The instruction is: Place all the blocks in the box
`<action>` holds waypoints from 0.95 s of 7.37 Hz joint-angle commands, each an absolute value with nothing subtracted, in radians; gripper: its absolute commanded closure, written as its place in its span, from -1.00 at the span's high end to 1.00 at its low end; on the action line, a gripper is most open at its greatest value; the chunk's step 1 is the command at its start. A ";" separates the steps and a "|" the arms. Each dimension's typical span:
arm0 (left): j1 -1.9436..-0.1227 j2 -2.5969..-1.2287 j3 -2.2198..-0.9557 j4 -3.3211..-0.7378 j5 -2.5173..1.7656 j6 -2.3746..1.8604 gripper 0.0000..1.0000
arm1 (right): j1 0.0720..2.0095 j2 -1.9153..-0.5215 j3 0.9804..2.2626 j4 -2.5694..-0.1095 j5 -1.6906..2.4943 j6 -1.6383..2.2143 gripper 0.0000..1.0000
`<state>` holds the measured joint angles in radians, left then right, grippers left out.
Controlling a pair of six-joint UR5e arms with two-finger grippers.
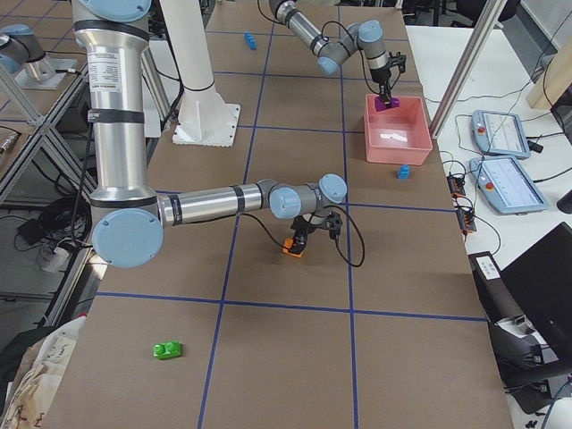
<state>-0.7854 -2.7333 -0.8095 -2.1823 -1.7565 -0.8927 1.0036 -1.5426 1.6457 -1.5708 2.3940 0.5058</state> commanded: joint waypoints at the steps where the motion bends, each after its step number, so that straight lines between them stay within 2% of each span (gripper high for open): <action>1: -0.782 -2.738 -0.787 -2.204 -1.743 -0.893 0.01 | 0.986 -1.513 1.606 -1.569 2.390 0.506 1.00; 2: -0.784 -2.743 -0.788 -2.204 -1.743 -0.893 0.58 | 0.986 -1.516 1.606 -1.571 2.376 0.508 0.98; 3: -0.784 -2.743 -0.790 -2.204 -1.743 -0.894 0.59 | 0.988 -1.526 1.611 -1.571 2.362 0.511 0.88; 4: -0.784 -2.746 -0.792 -2.204 -1.743 -0.899 0.60 | 0.989 -1.528 1.612 -1.571 2.347 0.524 0.13; 5: -0.784 -2.744 -0.792 -2.203 -1.744 -0.923 0.62 | 0.989 -1.526 1.618 -1.571 2.317 0.528 -0.92; 6: -0.790 -2.744 -0.814 -2.198 -1.747 -0.925 0.78 | 0.995 -1.531 1.634 -1.572 2.310 0.528 -1.00; 7: -0.801 -2.734 -0.871 -2.177 -1.758 -0.916 0.82 | 1.009 -1.534 1.676 -1.577 2.312 0.531 -1.00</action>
